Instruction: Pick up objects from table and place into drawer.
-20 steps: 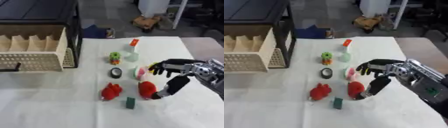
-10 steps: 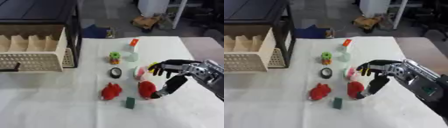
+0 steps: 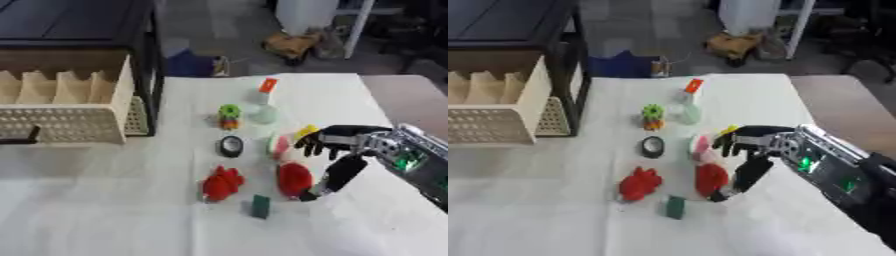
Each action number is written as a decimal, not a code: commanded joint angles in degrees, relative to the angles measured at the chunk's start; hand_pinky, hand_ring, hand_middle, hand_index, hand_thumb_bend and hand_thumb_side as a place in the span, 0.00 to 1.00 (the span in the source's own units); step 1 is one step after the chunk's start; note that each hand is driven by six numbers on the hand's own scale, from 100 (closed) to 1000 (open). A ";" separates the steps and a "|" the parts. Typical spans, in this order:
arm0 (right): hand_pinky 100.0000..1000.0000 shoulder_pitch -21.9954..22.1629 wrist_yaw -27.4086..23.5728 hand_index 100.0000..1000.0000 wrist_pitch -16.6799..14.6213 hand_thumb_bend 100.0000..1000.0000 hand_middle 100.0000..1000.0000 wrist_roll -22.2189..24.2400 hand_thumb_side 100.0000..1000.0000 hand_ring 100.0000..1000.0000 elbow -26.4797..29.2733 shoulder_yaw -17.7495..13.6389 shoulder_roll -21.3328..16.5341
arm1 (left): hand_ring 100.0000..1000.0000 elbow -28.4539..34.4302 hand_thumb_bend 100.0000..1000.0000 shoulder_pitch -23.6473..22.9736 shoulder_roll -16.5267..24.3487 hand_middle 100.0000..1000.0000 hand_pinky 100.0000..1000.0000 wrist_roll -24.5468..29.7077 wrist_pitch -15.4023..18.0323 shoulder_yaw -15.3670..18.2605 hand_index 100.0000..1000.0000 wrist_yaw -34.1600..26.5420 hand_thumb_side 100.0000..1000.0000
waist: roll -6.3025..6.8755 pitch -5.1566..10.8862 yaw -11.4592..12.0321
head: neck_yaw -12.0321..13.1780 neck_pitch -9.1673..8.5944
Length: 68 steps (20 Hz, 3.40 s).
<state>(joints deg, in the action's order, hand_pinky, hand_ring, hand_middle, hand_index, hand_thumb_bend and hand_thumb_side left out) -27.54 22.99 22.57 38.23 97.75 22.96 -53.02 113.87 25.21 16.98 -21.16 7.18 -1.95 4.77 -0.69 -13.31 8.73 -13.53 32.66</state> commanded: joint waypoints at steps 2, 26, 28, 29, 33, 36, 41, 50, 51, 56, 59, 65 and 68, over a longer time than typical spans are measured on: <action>0.70 -1.23 0.81 0.92 -0.24 0.60 0.77 0.28 0.36 0.85 -0.74 0.00 -0.58 | 0.49 0.72 0.00 0.39 0.34 0.58 0.57 0.31 0.06 0.07 0.83 -0.30 1.00 | 0.01 0.73 0.08 | -0.14 -0.46; 0.66 -3.15 4.14 0.89 -1.46 0.57 0.73 -0.60 0.32 0.82 -7.61 2.99 3.22 | 0.49 0.72 0.00 0.32 -0.26 0.58 0.57 0.80 0.16 0.04 0.82 -0.97 1.00 | 0.17 0.14 0.60 | -0.29 -0.89; 0.65 -3.20 4.28 0.88 -1.45 0.56 0.72 -0.84 0.31 0.81 -7.79 3.01 3.35 | 0.49 0.72 0.00 0.32 -0.30 0.58 0.57 0.85 0.16 0.03 0.82 -1.01 1.00 | 0.18 0.13 0.62 | -0.31 -0.97; 0.63 -3.22 4.33 0.87 -1.41 0.53 0.71 -1.02 0.32 0.79 -7.90 2.99 3.40 | 0.49 0.72 0.00 0.32 -0.33 0.58 0.57 0.86 0.16 0.03 0.82 -1.03 1.00 | 0.18 0.13 0.62 | -0.31 -1.01; 0.60 -3.30 4.13 0.84 -1.04 0.48 0.67 -2.20 0.33 0.76 -7.99 2.90 3.50 | 0.49 0.72 0.00 0.28 -0.35 0.58 0.57 1.02 0.08 0.01 0.82 -1.07 1.00 | 0.15 0.13 0.60 | -0.34 -0.98; 0.57 -3.36 3.80 0.81 -0.80 0.47 0.62 -3.17 0.34 0.74 -7.56 2.92 3.42 | 0.49 0.72 0.00 0.27 -0.37 0.58 0.57 1.17 0.10 0.01 0.81 -1.13 1.00 | 0.10 0.16 0.60 | -0.33 -0.94; 0.53 -3.17 4.08 0.77 -1.10 0.49 0.57 -4.64 0.28 0.68 -6.28 3.11 3.10 | 0.49 0.72 0.00 0.23 -0.45 0.58 0.57 1.36 0.18 0.04 0.81 -1.19 1.00 | 0.02 0.17 0.61 | -0.33 -0.96; 0.48 -3.09 4.92 0.72 -1.58 0.34 0.55 -5.78 0.24 0.65 -5.95 3.18 3.22 | 0.50 0.72 0.00 0.15 -0.60 0.58 0.57 1.73 0.18 0.04 0.81 -1.31 1.00 | -0.07 0.12 0.61 | -0.35 -0.92; 0.47 -3.12 4.75 0.71 -1.39 0.31 0.54 -6.09 0.25 0.65 -5.95 3.15 3.23 | 0.50 0.72 0.00 0.14 -0.62 0.58 0.57 1.75 0.19 0.03 0.81 -1.34 1.00 | -0.07 0.13 0.60 | -0.35 -0.93; 0.45 -3.13 3.68 0.69 -0.27 0.14 0.53 -7.89 0.26 0.63 -5.72 3.04 3.21 | 0.50 0.72 0.00 0.12 -0.66 0.58 0.57 1.80 0.21 0.05 0.81 -1.44 1.00 | -0.09 0.19 0.59 | -0.36 -0.98; 0.43 -3.10 3.09 0.69 0.26 0.02 0.52 -8.74 0.25 0.63 -5.56 3.07 3.20 | 0.50 0.72 0.00 0.08 -0.70 0.58 0.57 1.88 0.26 0.02 0.81 -1.54 1.00 | -0.11 0.20 0.58 | -0.38 -0.99; 0.41 -3.09 2.19 0.67 0.99 0.00 0.51 -9.87 0.24 0.61 -5.29 2.95 3.14 | 0.50 0.72 0.00 0.04 -0.70 0.58 0.57 1.97 0.27 0.02 0.81 -1.72 1.00 | -0.10 0.21 0.54 | -0.40 -0.96; 0.40 -3.15 1.60 0.66 1.45 0.00 0.50 -10.66 0.26 0.60 -4.82 2.64 3.03 | 0.50 0.72 0.00 0.01 -0.71 0.58 0.57 1.98 0.26 0.03 0.81 -1.84 1.00 | -0.10 0.27 0.51 | -0.39 -1.02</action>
<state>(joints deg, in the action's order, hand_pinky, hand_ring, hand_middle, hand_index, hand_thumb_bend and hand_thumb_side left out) -30.14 25.14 23.83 28.08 91.72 26.76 -48.58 113.87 24.75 15.96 -19.44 7.36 -1.96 3.07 -0.83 -14.01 9.28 -13.76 32.14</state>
